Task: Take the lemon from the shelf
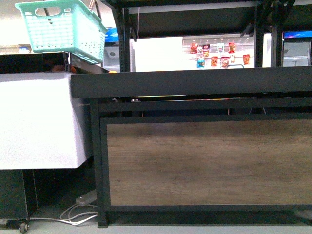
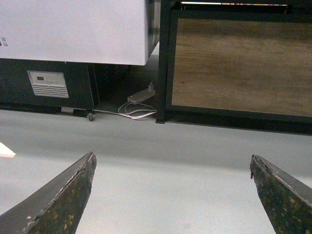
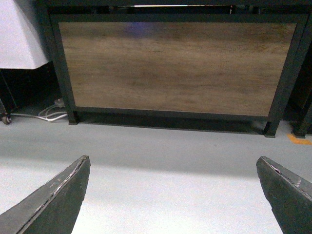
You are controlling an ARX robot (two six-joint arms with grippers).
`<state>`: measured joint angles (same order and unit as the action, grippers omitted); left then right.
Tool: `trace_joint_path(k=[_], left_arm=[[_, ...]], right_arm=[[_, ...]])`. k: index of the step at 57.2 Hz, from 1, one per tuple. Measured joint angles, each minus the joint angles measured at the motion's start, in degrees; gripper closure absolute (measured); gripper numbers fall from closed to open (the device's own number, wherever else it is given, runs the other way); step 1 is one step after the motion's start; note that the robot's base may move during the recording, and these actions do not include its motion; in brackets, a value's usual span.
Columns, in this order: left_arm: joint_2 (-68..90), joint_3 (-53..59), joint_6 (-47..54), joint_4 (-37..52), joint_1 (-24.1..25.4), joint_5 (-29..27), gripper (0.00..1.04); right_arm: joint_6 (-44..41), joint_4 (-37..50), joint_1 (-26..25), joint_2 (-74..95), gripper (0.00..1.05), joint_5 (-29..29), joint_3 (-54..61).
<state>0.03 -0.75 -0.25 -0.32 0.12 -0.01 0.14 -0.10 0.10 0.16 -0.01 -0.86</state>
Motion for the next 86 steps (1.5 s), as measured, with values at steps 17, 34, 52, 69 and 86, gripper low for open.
trace_joint_path(k=[17, 34, 52, 69, 86], left_arm=[[0.0, 0.0, 0.0, 0.0, 0.0, 0.0, 0.08], [0.0, 0.0, 0.0, 0.0, 0.0, 0.0, 0.08], [0.0, 0.0, 0.0, 0.0, 0.0, 0.0, 0.08], [0.0, 0.0, 0.0, 0.0, 0.0, 0.0, 0.08], [0.0, 0.0, 0.0, 0.0, 0.0, 0.0, 0.08]], right_arm=[[0.0, 0.0, 0.0, 0.0, 0.02, 0.0, 0.0], [0.0, 0.0, 0.0, 0.0, 0.02, 0.0, 0.0], [0.0, 0.0, 0.0, 0.0, 0.02, 0.0, 0.0], [0.0, 0.0, 0.0, 0.0, 0.02, 0.0, 0.0], [0.0, 0.0, 0.0, 0.0, 0.02, 0.0, 0.0]])
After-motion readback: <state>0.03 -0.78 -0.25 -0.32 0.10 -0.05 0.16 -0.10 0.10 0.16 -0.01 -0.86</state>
